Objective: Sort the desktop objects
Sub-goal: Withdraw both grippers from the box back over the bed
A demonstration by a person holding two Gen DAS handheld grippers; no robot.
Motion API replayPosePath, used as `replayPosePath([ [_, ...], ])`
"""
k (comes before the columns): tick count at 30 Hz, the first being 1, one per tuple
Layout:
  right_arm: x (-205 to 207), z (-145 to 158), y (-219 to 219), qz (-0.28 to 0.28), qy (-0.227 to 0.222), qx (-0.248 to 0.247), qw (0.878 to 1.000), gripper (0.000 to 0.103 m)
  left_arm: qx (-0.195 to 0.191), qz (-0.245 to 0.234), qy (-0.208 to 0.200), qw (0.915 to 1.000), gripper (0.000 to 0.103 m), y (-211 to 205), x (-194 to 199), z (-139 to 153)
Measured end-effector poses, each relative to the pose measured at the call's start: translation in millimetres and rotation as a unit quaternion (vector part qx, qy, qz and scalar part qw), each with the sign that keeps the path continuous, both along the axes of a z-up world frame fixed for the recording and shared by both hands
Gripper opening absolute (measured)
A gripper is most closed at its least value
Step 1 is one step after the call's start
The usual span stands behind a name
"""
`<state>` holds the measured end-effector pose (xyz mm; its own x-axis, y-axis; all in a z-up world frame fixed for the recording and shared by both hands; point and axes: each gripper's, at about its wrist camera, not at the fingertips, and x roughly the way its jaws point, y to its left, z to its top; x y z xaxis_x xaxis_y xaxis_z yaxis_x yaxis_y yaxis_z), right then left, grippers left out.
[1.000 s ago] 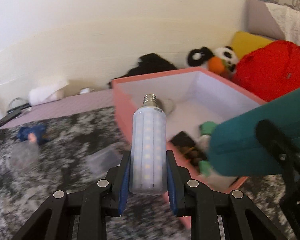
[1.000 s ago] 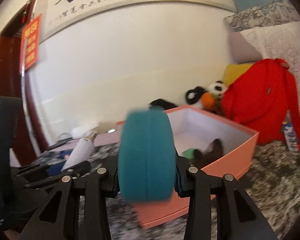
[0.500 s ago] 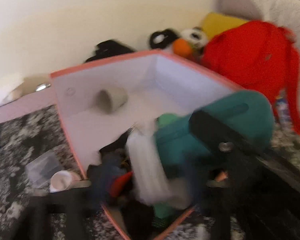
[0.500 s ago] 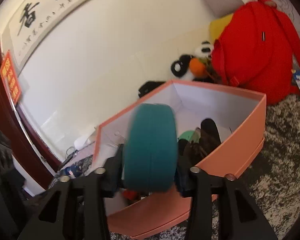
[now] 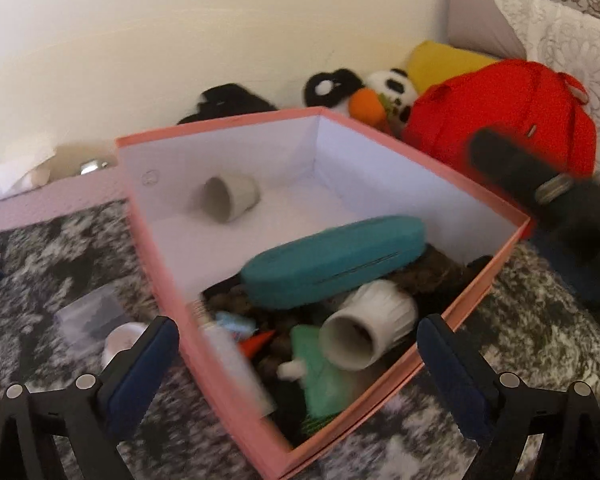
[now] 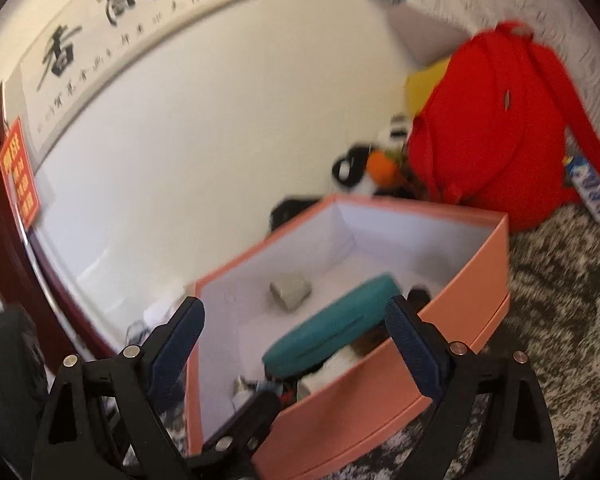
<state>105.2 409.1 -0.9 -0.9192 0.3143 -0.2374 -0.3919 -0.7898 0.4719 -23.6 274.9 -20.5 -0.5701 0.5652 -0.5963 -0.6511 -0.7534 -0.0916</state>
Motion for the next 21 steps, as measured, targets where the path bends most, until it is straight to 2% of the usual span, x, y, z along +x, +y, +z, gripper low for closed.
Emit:
replayPosePath([
  [4, 13.8, 11.2, -11.7, -0.011, 0.033, 0.017, 0.999, 0.094, -0.011, 0.043, 0.005, 0.999, 0.099, -36.4, -7.9, 1.6],
  [9, 6.0, 20.7, -37.2, 0.028, 0.038, 0.03, 0.998, 0.094, -0.031, 0.112, 0.01, 0.9932, 0.099, -93.3, -23.1, 0.9],
  [12, -1.3, 22.7, -60.4, 0.055, 0.035, 0.04, 0.997, 0.085, -0.044, 0.148, 0.005, 0.988, 0.099, -129.9, -34.1, -7.6],
  [17, -24.3, 17.0, -110.2, 0.13, -0.01, 0.054, 0.99, 0.068, -0.058, 0.206, -0.034, 0.9763, 0.099, -183.2, -54.6, -27.7],
  [21, -45.1, 7.8, -150.4, 0.151, -0.057, 0.093, 0.983, 0.068, -0.041, 0.227, -0.049, 0.9717, 0.099, -209.3, -65.8, -34.3],
])
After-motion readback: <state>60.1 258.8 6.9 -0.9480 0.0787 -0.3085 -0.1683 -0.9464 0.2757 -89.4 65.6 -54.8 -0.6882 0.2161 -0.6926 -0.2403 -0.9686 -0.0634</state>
